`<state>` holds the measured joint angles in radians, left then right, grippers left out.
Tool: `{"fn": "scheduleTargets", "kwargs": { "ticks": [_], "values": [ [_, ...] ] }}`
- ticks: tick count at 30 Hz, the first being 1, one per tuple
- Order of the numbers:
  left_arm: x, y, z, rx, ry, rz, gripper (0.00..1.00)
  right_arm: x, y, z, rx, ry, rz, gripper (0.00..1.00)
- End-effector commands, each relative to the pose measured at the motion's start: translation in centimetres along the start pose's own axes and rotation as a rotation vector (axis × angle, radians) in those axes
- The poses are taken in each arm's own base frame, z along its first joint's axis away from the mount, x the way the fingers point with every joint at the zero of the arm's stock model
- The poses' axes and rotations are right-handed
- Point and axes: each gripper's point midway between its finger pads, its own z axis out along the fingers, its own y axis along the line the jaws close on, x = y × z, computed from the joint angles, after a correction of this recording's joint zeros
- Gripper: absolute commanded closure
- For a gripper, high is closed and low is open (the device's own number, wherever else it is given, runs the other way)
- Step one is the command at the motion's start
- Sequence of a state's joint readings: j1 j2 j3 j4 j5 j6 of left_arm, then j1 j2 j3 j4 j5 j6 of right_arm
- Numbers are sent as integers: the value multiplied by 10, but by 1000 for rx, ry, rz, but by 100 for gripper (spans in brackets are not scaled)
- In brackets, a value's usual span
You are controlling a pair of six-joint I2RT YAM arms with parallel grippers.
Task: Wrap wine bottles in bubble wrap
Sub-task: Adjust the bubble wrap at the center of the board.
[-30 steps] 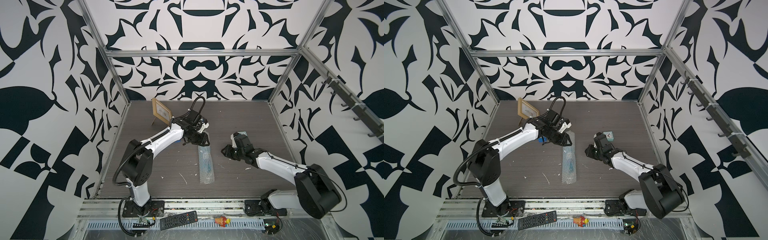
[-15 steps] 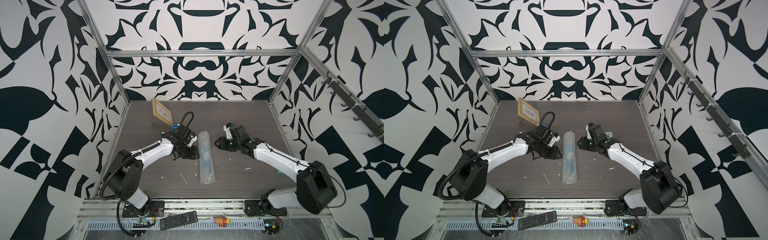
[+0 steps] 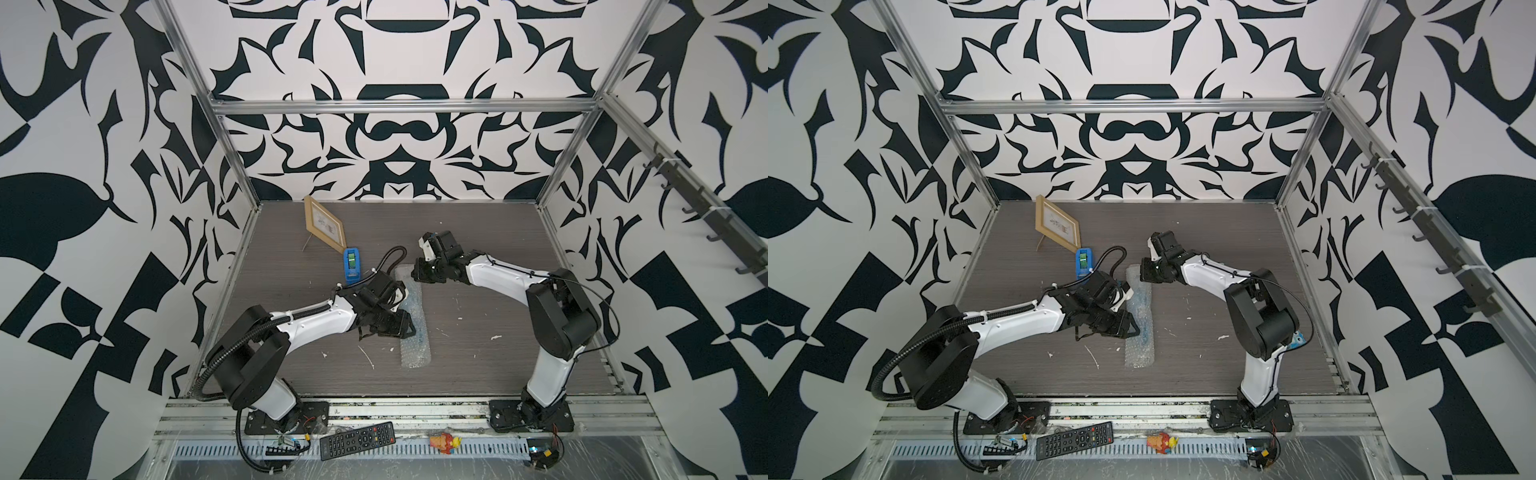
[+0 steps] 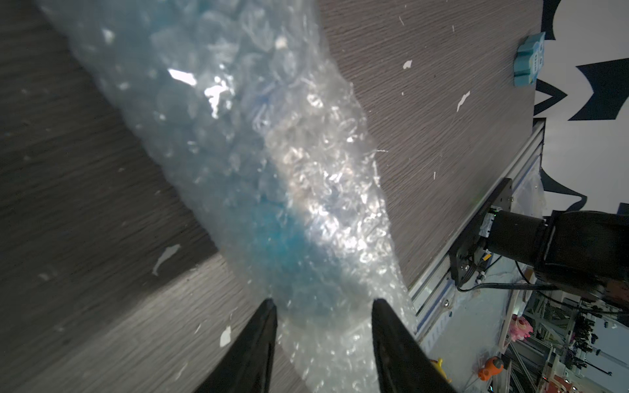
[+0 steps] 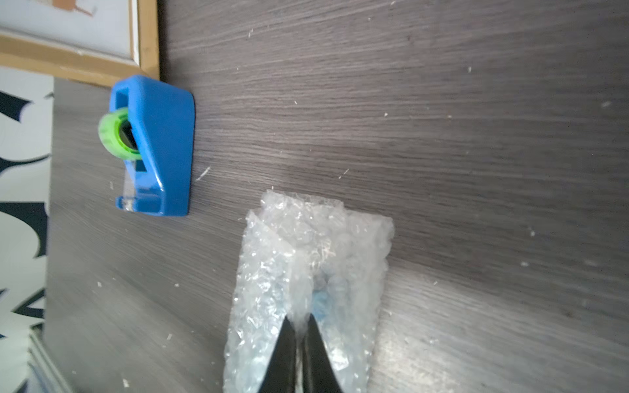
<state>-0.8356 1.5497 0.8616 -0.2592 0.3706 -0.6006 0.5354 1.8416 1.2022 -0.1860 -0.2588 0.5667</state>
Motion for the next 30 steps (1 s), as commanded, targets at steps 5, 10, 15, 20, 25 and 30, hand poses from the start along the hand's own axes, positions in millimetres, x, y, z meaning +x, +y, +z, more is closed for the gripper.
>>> {"fn": "scheduleTargets", "kwargs": {
  "ticks": [5,10,15,20,25,30],
  "values": [
    [23,21,24,-74,66,-54,51,-14,-10,5,66,-33,-14,100],
    [26,20,26,-85,68,-42,51,-10,-23,14,110,-19,-8,100],
    [17,10,14,-75,24,-14,51,-16,-32,5,181,-51,-11,77],
    [6,-3,-15,-98,-33,65,48,-33,-17,-17,164,-98,-32,62],
    [-9,-8,-56,-182,-92,166,44,-51,0,-51,155,-168,-61,59],
    [-26,4,-101,-245,-155,210,42,-64,7,-87,149,-231,-80,58]
  ]
}}
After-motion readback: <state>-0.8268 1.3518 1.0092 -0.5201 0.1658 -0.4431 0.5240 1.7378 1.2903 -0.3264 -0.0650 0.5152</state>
